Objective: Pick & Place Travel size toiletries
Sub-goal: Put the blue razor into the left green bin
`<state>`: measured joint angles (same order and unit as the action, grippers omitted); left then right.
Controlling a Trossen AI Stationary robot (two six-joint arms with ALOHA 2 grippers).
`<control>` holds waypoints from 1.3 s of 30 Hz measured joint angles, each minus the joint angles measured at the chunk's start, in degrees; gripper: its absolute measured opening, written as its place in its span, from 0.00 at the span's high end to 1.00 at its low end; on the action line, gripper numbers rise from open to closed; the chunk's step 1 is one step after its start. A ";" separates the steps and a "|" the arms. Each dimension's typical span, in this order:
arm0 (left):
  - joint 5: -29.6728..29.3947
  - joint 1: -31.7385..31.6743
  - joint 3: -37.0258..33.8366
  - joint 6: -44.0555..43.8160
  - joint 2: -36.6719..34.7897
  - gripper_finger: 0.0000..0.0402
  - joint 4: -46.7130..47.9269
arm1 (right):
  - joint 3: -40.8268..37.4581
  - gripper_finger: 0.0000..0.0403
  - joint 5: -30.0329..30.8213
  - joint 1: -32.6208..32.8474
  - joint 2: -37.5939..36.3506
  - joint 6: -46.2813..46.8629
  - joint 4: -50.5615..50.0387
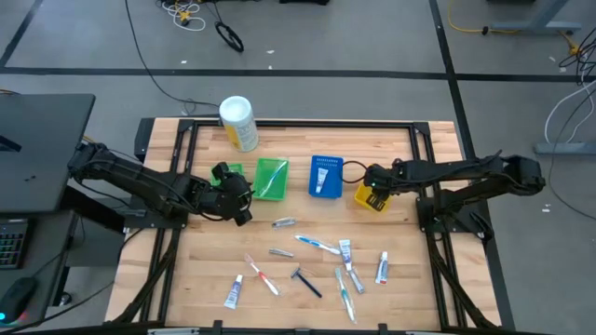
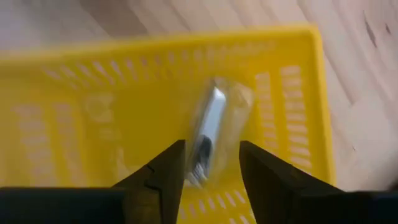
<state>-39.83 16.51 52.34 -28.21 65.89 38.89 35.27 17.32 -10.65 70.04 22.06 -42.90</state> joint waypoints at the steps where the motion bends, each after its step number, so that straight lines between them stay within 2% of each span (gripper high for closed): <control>1: 0.00 0.00 0.00 -0.01 0.00 0.71 0.00 | 0.00 0.60 0.02 0.18 0.00 0.11 1.23; 8: -0.01 0.00 0.00 -0.04 0.00 0.71 0.00 | 0.01 0.59 0.00 0.54 0.00 -0.27 6.46; 14: 0.16 0.00 0.00 -0.04 0.00 0.71 0.00 | 2.54 0.59 0.02 0.54 0.00 -0.52 6.33; 19: 2.87 0.00 0.00 -0.04 0.00 0.71 -0.01 | 5.60 0.59 -0.10 0.59 0.00 -2.09 5.43; 21: 4.15 0.00 0.00 -0.06 0.00 0.71 -0.01 | 6.44 0.59 -2.26 0.59 0.00 -3.45 5.85; 28: 4.90 0.00 0.00 -0.05 0.00 0.71 -0.01 | 6.62 0.59 -10.28 2.42 0.00 -9.28 16.58; 35: 5.28 0.00 0.00 -2.75 0.00 0.71 0.00 | 6.62 0.59 -10.54 5.43 0.00 -12.52 27.53; 39: 10.01 0.00 0.00 -2.57 0.00 0.71 0.00 | 6.62 0.59 -10.54 6.79 0.00 -12.52 31.03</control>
<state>-29.82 16.51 52.34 -30.79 65.89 38.89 41.89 6.79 -3.87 70.04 9.54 -11.88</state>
